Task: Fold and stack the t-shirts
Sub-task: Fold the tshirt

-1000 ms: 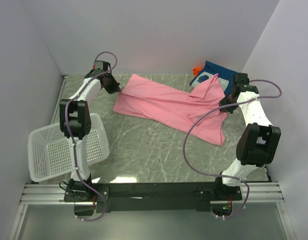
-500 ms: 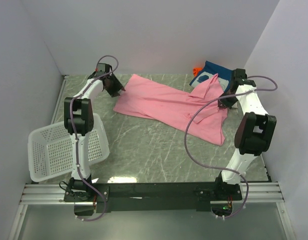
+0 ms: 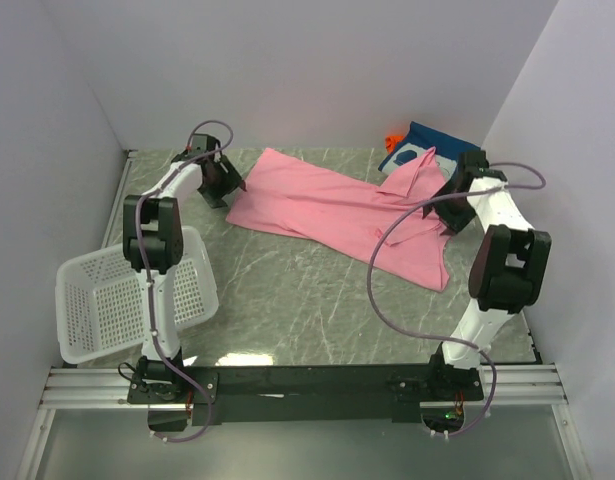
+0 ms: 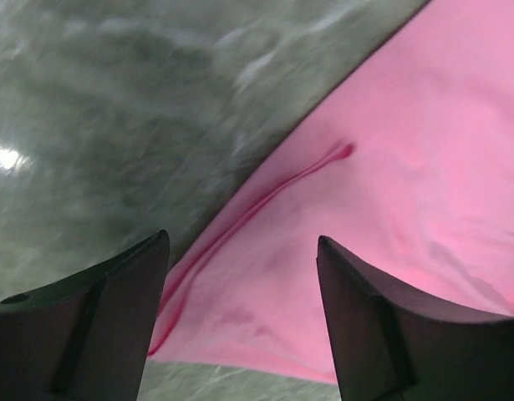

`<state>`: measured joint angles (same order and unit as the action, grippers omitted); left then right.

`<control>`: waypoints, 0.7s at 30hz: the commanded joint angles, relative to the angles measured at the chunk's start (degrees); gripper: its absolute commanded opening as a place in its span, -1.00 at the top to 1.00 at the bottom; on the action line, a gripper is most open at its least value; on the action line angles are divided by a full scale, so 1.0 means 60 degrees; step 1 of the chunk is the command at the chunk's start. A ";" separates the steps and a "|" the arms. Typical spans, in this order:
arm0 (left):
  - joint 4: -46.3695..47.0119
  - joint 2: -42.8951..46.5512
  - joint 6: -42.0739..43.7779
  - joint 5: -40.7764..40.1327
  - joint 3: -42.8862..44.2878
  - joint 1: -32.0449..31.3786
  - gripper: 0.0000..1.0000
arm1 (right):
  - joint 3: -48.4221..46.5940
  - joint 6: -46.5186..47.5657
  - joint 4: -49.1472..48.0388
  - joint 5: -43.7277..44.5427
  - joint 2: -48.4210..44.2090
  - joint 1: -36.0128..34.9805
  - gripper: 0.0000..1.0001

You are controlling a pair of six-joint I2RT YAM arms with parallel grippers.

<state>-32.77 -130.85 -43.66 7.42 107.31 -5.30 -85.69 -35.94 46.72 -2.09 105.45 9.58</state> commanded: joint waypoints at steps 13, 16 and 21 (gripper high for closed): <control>-0.0251 0.1885 0.0875 -0.0593 -0.2355 0.0034 -0.43 | 0.4801 -0.0323 -0.0593 0.0158 -0.2970 0.0570 -0.38; -0.0192 0.2046 0.0861 -0.0534 -0.2707 0.0034 -0.42 | 0.5242 -0.0338 -0.0726 0.0099 -0.3248 0.0746 -0.37; 0.0130 0.2281 0.0743 -0.0431 -0.3162 0.0034 -0.32 | 0.5522 -0.0250 -0.0785 0.0157 -0.3571 0.0995 -0.38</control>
<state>-33.47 -120.14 -39.75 4.69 89.60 -5.26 -52.88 -37.63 44.05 -1.76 86.72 14.57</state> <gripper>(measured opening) 0.668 0.689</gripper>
